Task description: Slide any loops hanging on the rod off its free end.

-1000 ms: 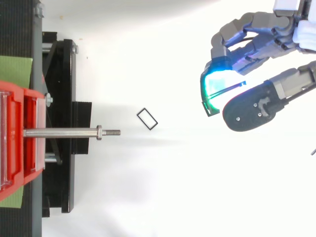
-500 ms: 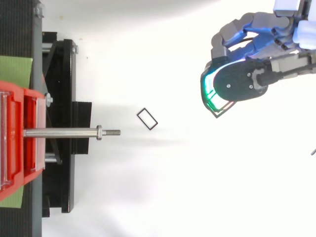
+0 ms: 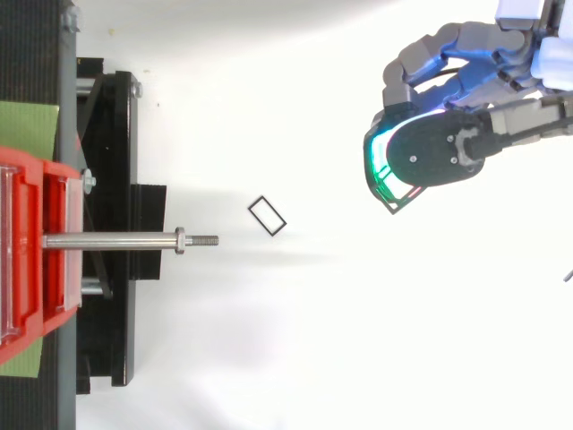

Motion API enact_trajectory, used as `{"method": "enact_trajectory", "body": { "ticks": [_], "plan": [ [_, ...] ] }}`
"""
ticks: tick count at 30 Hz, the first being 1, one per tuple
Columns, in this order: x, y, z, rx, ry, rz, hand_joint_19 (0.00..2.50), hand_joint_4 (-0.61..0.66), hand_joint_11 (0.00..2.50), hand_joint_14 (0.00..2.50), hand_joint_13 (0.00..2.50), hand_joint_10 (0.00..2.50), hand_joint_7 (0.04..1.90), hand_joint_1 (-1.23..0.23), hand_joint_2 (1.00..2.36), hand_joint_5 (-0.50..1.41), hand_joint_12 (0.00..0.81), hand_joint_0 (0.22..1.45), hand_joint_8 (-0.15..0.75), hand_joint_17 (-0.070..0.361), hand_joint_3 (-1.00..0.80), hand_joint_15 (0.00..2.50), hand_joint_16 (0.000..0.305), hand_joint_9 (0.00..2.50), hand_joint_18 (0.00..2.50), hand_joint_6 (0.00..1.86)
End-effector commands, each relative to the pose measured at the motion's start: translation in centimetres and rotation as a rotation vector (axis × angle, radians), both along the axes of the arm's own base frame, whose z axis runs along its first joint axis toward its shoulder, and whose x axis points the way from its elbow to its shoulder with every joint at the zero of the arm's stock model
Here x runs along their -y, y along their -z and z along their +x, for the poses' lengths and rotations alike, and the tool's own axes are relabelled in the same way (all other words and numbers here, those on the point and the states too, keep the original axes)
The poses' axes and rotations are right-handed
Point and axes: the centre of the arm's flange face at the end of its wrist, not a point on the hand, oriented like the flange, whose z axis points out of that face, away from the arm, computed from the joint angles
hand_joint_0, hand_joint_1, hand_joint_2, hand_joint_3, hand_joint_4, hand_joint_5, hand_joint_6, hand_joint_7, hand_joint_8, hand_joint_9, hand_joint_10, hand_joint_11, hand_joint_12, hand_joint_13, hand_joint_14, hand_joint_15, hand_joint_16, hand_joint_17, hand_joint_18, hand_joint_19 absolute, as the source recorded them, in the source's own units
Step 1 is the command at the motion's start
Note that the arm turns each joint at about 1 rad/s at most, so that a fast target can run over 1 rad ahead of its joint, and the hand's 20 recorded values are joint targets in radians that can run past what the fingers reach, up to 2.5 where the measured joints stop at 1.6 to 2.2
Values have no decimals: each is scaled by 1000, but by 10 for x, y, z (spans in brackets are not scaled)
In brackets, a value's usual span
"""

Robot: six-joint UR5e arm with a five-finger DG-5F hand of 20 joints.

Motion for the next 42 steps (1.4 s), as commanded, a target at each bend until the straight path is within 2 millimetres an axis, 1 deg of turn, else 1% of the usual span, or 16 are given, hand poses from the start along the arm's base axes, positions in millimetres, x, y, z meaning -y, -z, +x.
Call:
{"method": "enact_trajectory", "body": {
  "ticks": [1,6,9,21,26,29,32,34,35,39,42],
  "plan": [
    [0,0,0,1,0,0,311,129,104,3,458,4,1227,-591,1014,-152,221,611,214,65,-319,42,29,601,403,750],
    [0,0,0,0,0,0,311,123,96,0,451,2,1263,-698,1015,-155,228,608,217,66,-293,42,29,592,400,748],
    [0,0,0,-1,1,1,310,123,106,2,450,3,1247,-731,1015,-165,231,612,219,67,-287,43,30,586,403,761],
    [0,0,0,-3,0,0,301,126,105,0,447,3,1204,-778,1011,-182,239,634,224,71,-350,34,32,568,425,782],
    [-1,0,-2,-14,-1,0,303,126,111,2,446,3,1187,-727,1008,-182,238,619,221,71,-399,28,32,570,423,784],
    [-2,0,-2,-17,-2,0,305,130,100,0,446,3,1199,-665,1005,-175,236,608,219,71,-434,29,32,574,420,781],
    [-3,0,-2,-18,-3,3,314,128,93,0,458,3,1209,-587,1004,-167,229,609,215,70,-448,31,31,589,418,779],
    [-3,1,-3,-24,-1,5,310,129,98,0,463,3,1211,-494,1004,-165,226,619,214,69,-457,30,31,603,417,779],
    [-3,0,-3,-23,0,6,307,128,94,0,466,2,1212,-478,1004,-163,225,623,213,69,-457,30,31,611,416,779],
    [-3,-8,-3,-25,-2,7,303,128,104,0,469,3,1209,-474,1008,-159,223,628,217,67,-410,32,30,619,408,779],
    [-4,-16,-4,-40,-2,5,296,130,101,0,463,3,1206,-553,1013,-160,225,621,218,66,-351,34,29,606,404,777]
  ]
}}
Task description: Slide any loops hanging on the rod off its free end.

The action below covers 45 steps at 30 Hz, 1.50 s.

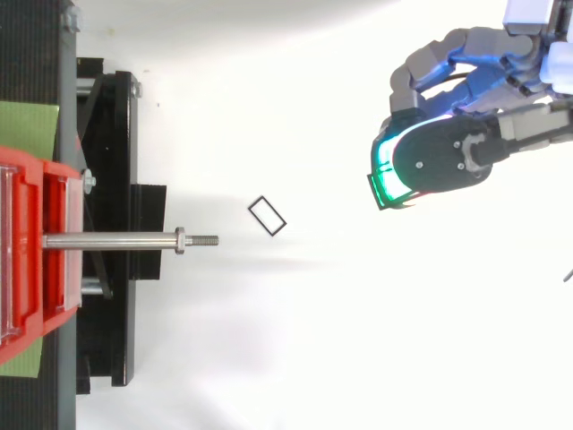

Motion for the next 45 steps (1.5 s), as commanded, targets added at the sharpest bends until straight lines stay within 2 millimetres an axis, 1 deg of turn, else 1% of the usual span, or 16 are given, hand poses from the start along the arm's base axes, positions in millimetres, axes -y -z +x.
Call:
{"method": "enact_trajectory", "body": {
  "ticks": [1,5,6,8,16,19,24,27,32,39,45],
  "plan": [
    [0,-7,-1,-13,0,-1,296,127,106,0,460,3,1219,-597,1013,-161,225,620,220,66,-336,37,29,603,404,774],
    [0,-10,-4,-24,-1,-1,286,123,99,2,446,3,1215,-692,1015,-167,228,617,219,67,-311,33,30,581,405,776],
    [0,-11,-4,-22,-1,-1,285,127,102,0,443,2,1221,-739,1014,-170,231,624,220,67,-312,32,30,578,405,779],
    [0,-10,-4,-24,-3,0,287,126,99,0,442,3,1209,-757,1014,-175,232,626,222,67,-317,28,30,573,406,784],
    [-2,-11,-4,-21,-6,1,275,123,98,0,437,2,1194,-816,1003,-182,241,648,219,72,-459,10,32,560,427,787],
    [-1,-13,-5,-18,-4,1,277,120,100,0,437,3,1176,-782,1001,-181,242,631,217,73,-497,21,32,562,428,790],
    [-1,-16,-6,-13,-4,1,293,121,93,0,441,2,1184,-685,1000,-174,240,612,215,72,-500,24,32,567,422,784],
    [-1,-22,-8,-5,-3,0,296,116,81,0,444,3,1191,-622,1000,-167,236,609,212,71,-500,23,32,570,420,778],
    [-1,-24,-9,-2,-2,0,296,118,85,0,448,2,1198,-596,1000,-162,235,613,210,71,-500,17,31,576,419,769],
    [-1,-27,-10,4,2,7,264,115,91,0,432,2,1216,-780,1006,-174,238,640,213,71,-434,18,32,554,417,776],
    [-1,-34,-9,7,9,20,245,121,87,0,428,3,1171,-843,1001,-185,244,671,215,74,-486,0,33,538,433,788]
  ]
}}
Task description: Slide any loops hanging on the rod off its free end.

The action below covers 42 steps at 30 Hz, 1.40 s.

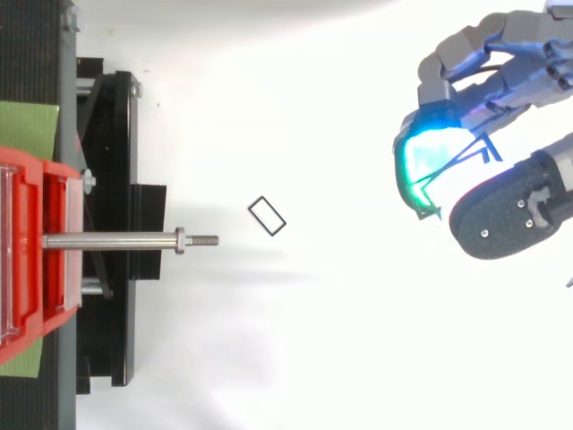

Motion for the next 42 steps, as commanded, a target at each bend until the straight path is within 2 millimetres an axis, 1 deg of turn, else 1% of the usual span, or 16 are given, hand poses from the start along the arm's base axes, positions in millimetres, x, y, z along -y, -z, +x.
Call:
{"method": "enact_trajectory", "body": {
  "ticks": [1,11,16,22,27,29,32,37,41,42],
  "plan": [
    [0,-5,0,0,3,4,233,118,91,0,430,3,1172,-844,1000,-186,244,674,212,75,-497,0,33,536,442,788],
    [0,-7,-2,-15,3,5,200,115,88,0,448,4,1139,-863,1000,-192,247,719,213,77,-500,0,34,539,482,792],
    [0,-7,-2,-15,2,4,208,122,94,0,450,2,1145,-864,1000,-195,245,717,209,77,-500,0,34,532,486,794],
    [-1,-7,-2,-12,2,4,267,121,99,0,444,2,1152,-741,1000,-185,237,633,202,74,-500,18,33,536,452,785],
    [0,-8,-2,-12,3,4,271,125,91,0,443,2,1173,-712,1000,-179,232,620,200,71,-500,18,32,542,442,777],
    [0,-7,-2,-13,3,4,262,125,92,0,442,0,1164,-734,1000,-179,232,620,201,71,-500,17,32,543,441,778],
    [0,-7,-2,-13,3,4,258,127,92,0,446,3,1175,-811,1000,-180,231,635,203,71,-500,14,31,542,455,776],
    [0,-7,-2,-13,3,4,237,127,99,0,459,3,1163,-854,1000,-186,231,656,204,72,-500,5,32,545,490,777],
    [0,-7,-2,-12,3,4,253,133,99,1,461,3,1160,-842,1000,-186,230,625,204,72,-500,16,32,545,493,776],
    [0,-7,-2,-12,3,4,261,128,92,0,462,3,1156,-807,1000,-186,230,600,203,72,-500,21,32,546,494,777]
  ]
}}
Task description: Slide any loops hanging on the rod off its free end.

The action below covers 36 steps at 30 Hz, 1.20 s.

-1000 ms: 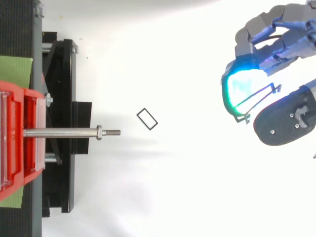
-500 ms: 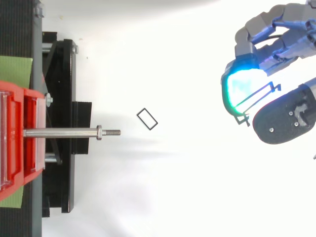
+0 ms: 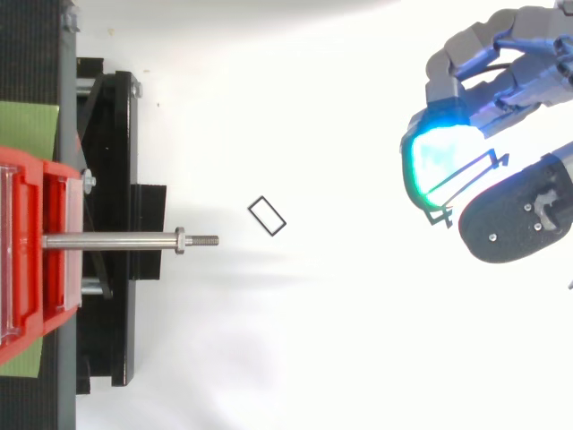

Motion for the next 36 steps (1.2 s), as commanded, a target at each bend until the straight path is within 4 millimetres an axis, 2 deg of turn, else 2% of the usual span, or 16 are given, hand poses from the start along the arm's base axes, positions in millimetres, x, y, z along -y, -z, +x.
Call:
{"method": "enact_trajectory", "body": {
  "ticks": [1,6,17,22,27,36],
  "plan": [
    [0,0,0,0,0,0,261,136,105,0,461,2,1154,-790,1000,-185,230,594,203,72,-500,17,32,545,487,775],
    [0,0,0,0,0,0,268,148,90,0,462,3,1143,-655,1000,-176,235,539,207,73,-500,27,32,553,468,766],
    [0,0,0,0,0,0,268,155,87,0,453,3,1159,-650,1000,-172,237,520,212,73,-500,22,32,551,452,756],
    [0,0,0,2,0,0,277,147,83,0,450,2,1168,-579,1000,-169,231,545,205,70,-500,21,31,551,438,749],
    [0,0,0,0,0,0,277,125,80,0,441,1,1200,-640,1000,-167,221,623,199,66,-500,23,30,550,419,746],
    [0,0,0,0,0,0,263,108,90,0,426,2,1185,-683,1012,-175,221,633,199,67,-380,12,30,539,408,790]
  ]
}}
